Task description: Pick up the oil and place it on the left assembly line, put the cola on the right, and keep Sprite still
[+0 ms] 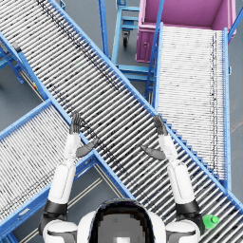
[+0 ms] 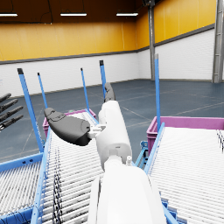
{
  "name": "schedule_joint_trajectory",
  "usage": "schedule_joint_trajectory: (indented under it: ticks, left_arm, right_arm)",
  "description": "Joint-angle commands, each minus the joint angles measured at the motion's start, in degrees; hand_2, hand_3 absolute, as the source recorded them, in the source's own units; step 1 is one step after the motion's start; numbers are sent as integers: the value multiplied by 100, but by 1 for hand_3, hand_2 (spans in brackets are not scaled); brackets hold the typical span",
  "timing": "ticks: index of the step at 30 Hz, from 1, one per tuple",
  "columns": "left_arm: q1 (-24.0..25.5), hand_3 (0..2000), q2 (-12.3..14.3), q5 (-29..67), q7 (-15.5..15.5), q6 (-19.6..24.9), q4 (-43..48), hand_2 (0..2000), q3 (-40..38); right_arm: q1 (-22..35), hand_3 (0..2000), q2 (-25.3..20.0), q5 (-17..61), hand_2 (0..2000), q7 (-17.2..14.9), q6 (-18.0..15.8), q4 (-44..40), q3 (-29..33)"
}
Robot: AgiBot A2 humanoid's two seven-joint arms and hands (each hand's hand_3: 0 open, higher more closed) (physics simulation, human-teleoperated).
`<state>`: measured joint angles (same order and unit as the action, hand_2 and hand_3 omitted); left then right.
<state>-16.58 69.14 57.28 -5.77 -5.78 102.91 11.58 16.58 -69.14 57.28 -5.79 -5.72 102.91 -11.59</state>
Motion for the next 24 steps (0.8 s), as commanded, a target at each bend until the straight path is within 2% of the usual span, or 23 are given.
schedule_joint_trajectory:
  ticks: [1,24]
  left_arm:
    - [0,0,0,0,0,0,0,0,0]
    - [0,0,0,0,0,0,0,0,0]
  right_arm:
    - [0,0,0,0,0,0,0,0,0]
    - [0,0,0,0,0,0,0,0,0]
